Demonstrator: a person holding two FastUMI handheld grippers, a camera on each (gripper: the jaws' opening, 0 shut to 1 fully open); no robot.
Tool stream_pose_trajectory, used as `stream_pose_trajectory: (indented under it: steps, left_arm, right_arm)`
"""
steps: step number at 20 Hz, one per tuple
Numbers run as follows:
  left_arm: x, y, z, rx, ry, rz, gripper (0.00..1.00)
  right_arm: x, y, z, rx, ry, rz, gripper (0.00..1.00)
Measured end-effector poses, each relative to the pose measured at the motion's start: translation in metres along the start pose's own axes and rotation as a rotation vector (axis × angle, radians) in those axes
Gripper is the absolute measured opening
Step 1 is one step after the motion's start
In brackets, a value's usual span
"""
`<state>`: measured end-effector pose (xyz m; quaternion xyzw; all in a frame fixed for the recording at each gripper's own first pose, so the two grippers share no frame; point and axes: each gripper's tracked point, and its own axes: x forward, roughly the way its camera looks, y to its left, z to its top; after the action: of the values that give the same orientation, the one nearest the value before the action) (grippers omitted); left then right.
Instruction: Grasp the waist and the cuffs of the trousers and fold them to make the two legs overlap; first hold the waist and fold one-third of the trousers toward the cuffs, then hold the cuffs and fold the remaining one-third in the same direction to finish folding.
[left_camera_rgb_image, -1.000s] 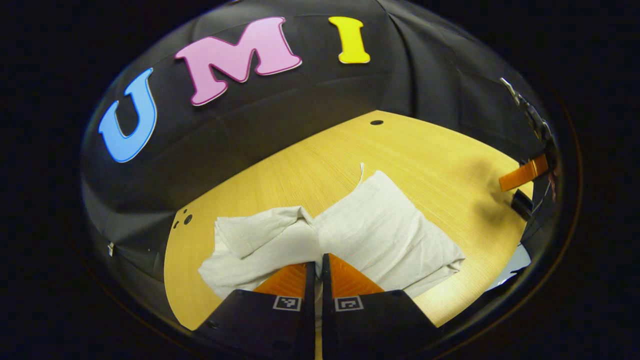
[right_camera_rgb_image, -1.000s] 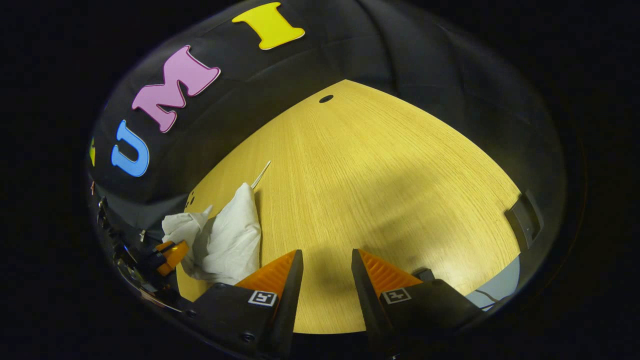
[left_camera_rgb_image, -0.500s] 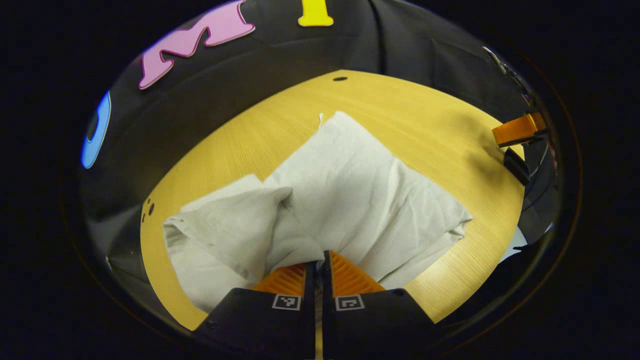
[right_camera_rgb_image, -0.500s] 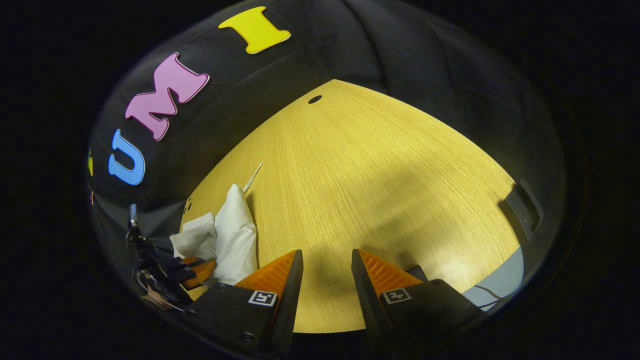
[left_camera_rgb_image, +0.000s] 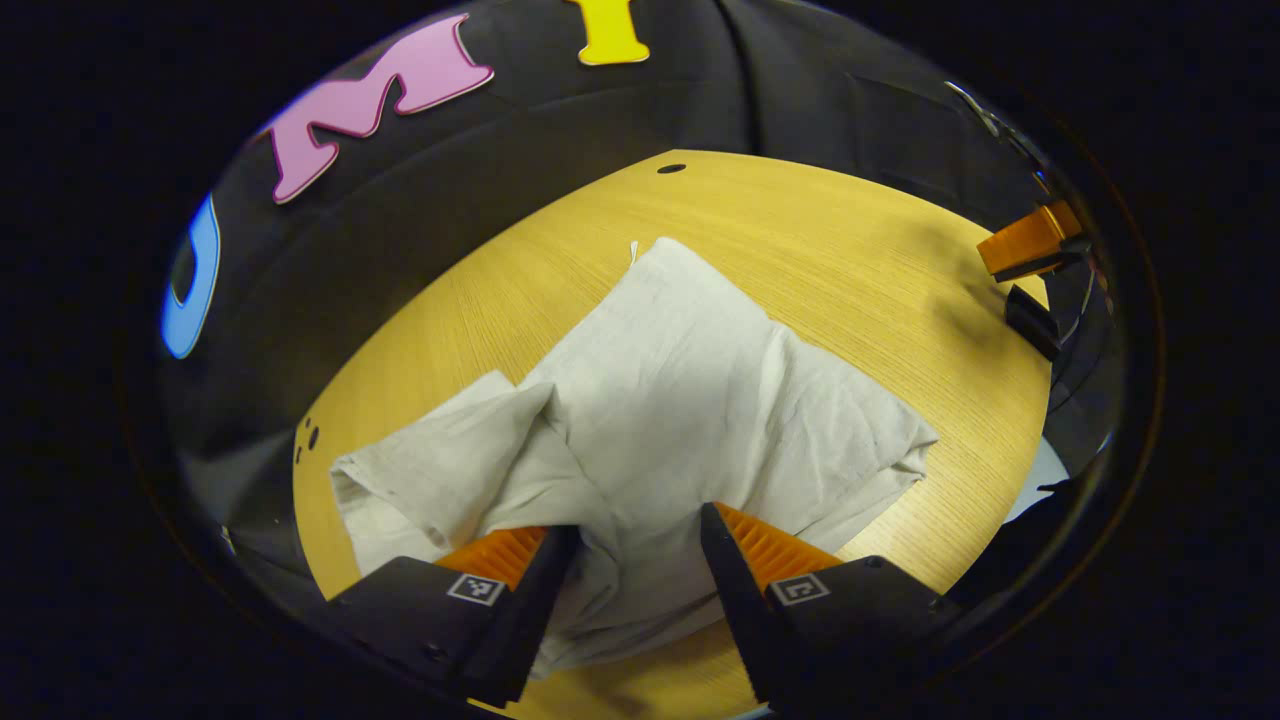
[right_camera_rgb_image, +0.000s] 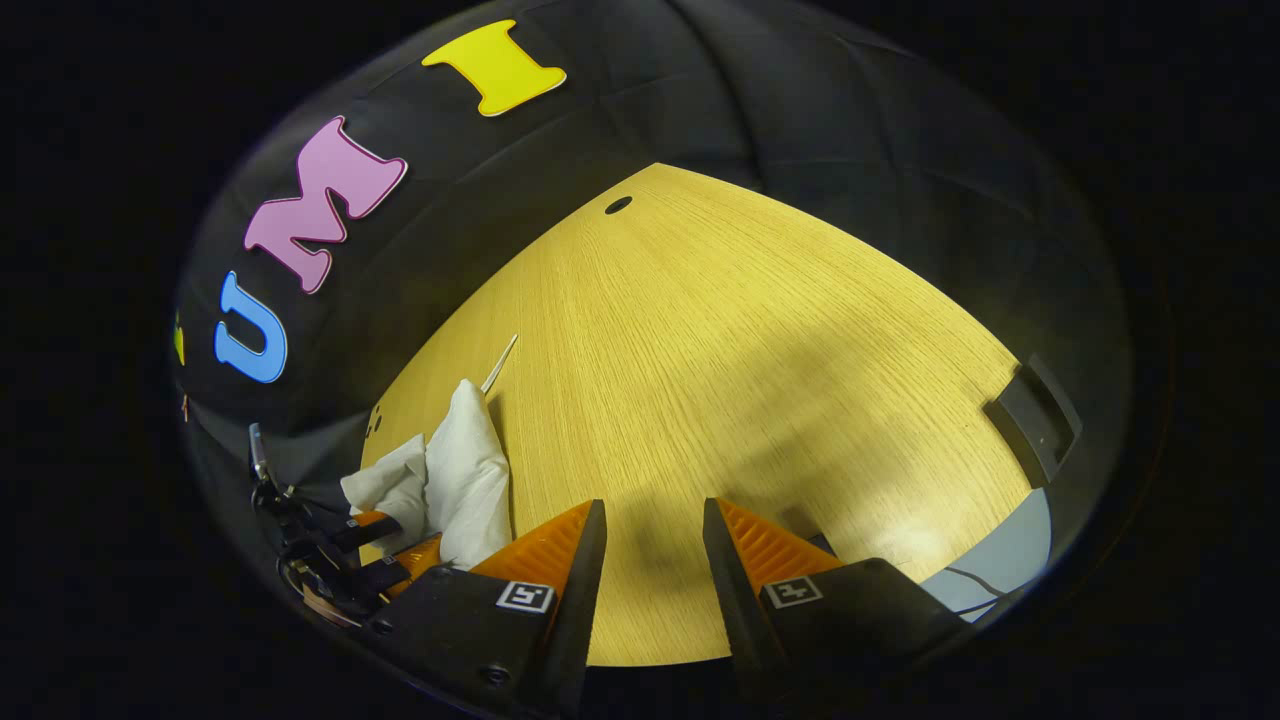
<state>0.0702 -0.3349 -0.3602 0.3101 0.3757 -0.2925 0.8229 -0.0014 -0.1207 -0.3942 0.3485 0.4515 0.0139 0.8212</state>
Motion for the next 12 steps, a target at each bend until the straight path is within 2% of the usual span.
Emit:
stream_pose_trajectory:
  steps: [1, 3, 5, 6, 9, 12]
  left_arm:
    - [-0.005, 0.000, 0.004, 0.004, -0.012, 0.006, 0.88]
    - [-0.017, -0.002, 0.008, -0.037, -0.027, 0.005, 0.94]
    - [-0.037, 0.002, 0.013, -0.103, -0.051, 0.000, 0.94]
    - [-0.047, 0.004, 0.016, -0.136, -0.066, 0.000, 0.92]
    - [-0.078, 0.015, 0.024, -0.238, -0.117, 0.002, 0.94]
    - [-0.105, 0.035, 0.025, -0.354, -0.157, 0.030, 0.94]
  right_arm:
    - [0.000, 0.000, 0.000, 0.001, 0.000, 0.003, 0.61]
    - [0.002, 0.003, 0.000, -0.003, 0.001, 0.010, 0.61]
    - [0.005, 0.007, 0.001, -0.011, 0.004, 0.017, 0.61]
    - [0.008, 0.011, 0.001, -0.016, 0.007, 0.022, 0.61]
    - [0.017, 0.024, -0.002, -0.042, 0.023, 0.039, 0.61]
    - [0.027, 0.042, -0.003, -0.076, 0.040, 0.062, 0.61]
